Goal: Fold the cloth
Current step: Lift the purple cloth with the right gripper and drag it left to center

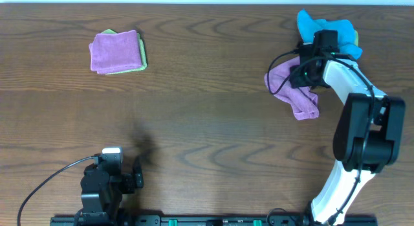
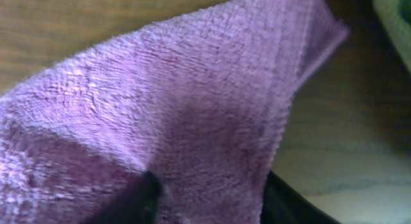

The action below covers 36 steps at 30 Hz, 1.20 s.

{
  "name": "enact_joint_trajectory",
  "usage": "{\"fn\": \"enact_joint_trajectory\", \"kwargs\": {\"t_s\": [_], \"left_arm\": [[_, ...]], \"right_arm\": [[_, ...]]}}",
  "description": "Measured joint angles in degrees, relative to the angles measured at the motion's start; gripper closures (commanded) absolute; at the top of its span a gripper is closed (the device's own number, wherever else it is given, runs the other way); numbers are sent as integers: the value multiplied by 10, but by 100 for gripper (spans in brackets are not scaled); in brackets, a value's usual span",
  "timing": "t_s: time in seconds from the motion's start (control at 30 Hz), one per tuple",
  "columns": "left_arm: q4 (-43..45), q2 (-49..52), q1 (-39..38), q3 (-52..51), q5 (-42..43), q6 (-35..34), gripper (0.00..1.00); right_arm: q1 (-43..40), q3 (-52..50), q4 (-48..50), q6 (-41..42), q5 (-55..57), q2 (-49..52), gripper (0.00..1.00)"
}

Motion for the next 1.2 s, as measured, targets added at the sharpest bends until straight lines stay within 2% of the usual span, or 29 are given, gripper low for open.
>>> {"fn": "enact_joint_trajectory", "kwargs": {"t_s": [0.03, 0.07, 0.3, 0.5, 0.6, 0.8, 1.03, 1.2], "left_arm": [[0, 0, 0, 0, 0, 0, 5], [0, 0, 0, 0, 0, 0, 5], [0, 0, 0, 0, 0, 0, 5], [0, 0, 0, 0, 0, 0, 5], [0, 0, 0, 0, 0, 0, 5], [0, 0, 0, 0, 0, 0, 5], [0, 0, 0, 0, 0, 0, 5], [0, 0, 0, 0, -31, 0, 4]], "right_arm": [[-1, 0, 0, 5, -1, 0, 96], [-2, 0, 0, 12, -2, 0, 99], [0, -2, -5, 25, -3, -29, 99], [32, -2, -30, 28, -3, -161, 99], [73, -2, -74, 29, -3, -236, 99], [170, -2, -137, 28, -9, -291, 99], [304, -2, -140, 33, -32, -332, 99], [405, 4, -142, 48, -47, -342, 99]]}}
